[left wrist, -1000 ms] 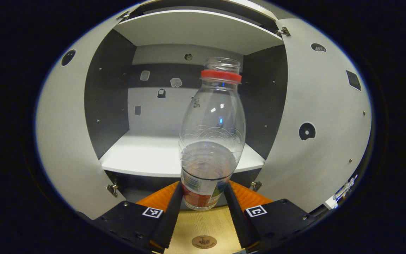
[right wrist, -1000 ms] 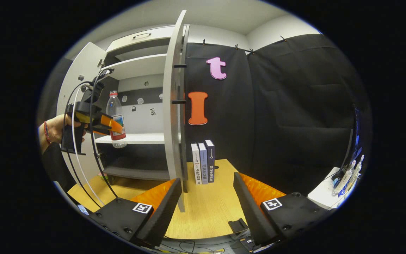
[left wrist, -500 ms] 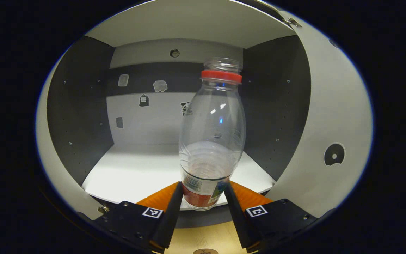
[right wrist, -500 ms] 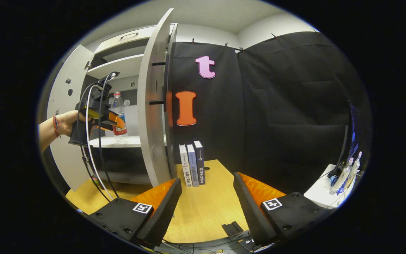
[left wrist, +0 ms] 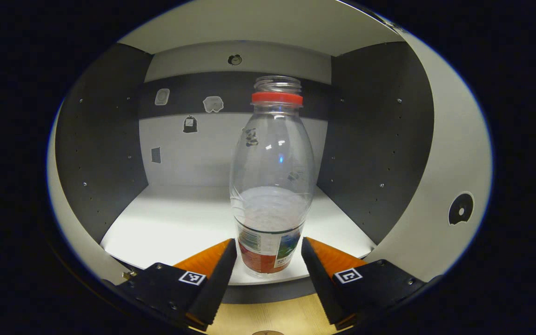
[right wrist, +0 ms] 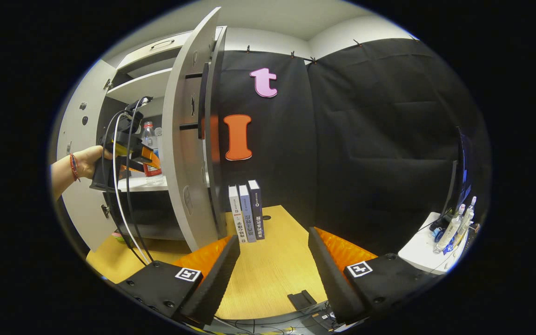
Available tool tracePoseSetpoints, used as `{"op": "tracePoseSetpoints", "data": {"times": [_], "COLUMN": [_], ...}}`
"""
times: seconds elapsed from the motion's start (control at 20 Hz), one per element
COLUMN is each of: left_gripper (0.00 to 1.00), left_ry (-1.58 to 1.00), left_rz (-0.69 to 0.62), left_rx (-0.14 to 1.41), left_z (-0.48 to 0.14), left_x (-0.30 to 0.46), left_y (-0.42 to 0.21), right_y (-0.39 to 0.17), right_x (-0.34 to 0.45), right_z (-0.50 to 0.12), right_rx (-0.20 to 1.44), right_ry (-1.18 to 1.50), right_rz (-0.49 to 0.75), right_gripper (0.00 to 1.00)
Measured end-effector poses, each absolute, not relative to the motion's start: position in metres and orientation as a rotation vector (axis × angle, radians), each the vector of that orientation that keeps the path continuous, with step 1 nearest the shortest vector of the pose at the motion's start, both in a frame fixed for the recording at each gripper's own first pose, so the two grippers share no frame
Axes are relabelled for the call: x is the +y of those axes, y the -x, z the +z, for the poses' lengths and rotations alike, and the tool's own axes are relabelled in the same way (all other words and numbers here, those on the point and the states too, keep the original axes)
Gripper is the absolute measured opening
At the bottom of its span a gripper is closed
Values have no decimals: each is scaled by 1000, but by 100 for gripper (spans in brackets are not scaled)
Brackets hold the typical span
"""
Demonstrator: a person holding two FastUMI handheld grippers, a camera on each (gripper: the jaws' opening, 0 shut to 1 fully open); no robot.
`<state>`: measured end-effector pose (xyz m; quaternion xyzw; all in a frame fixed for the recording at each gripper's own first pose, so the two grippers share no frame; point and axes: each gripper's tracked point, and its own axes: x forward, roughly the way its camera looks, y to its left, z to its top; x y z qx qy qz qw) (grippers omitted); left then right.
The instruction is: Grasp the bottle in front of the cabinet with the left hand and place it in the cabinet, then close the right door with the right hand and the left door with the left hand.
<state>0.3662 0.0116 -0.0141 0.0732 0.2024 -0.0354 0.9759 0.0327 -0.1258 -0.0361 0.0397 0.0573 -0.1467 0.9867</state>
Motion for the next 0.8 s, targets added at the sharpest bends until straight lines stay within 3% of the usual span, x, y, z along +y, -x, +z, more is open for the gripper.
{"op": "tracePoseSetpoints", "data": {"times": [0.1, 0.8], "left_gripper": [98, 95], "left_ry": [-144, -168], "left_rz": [-69, -84], "left_rx": [402, 241], "left_z": [-12, 53], "left_x": [13, 18], "left_y": [-361, -247], "right_y": [-30, -50], "right_x": [-124, -106], "right_z": [-36, 10], "right_rx": [114, 45], "right_ry": [-73, -12], "right_rz": [-289, -186], "right_gripper": [98, 97]}}
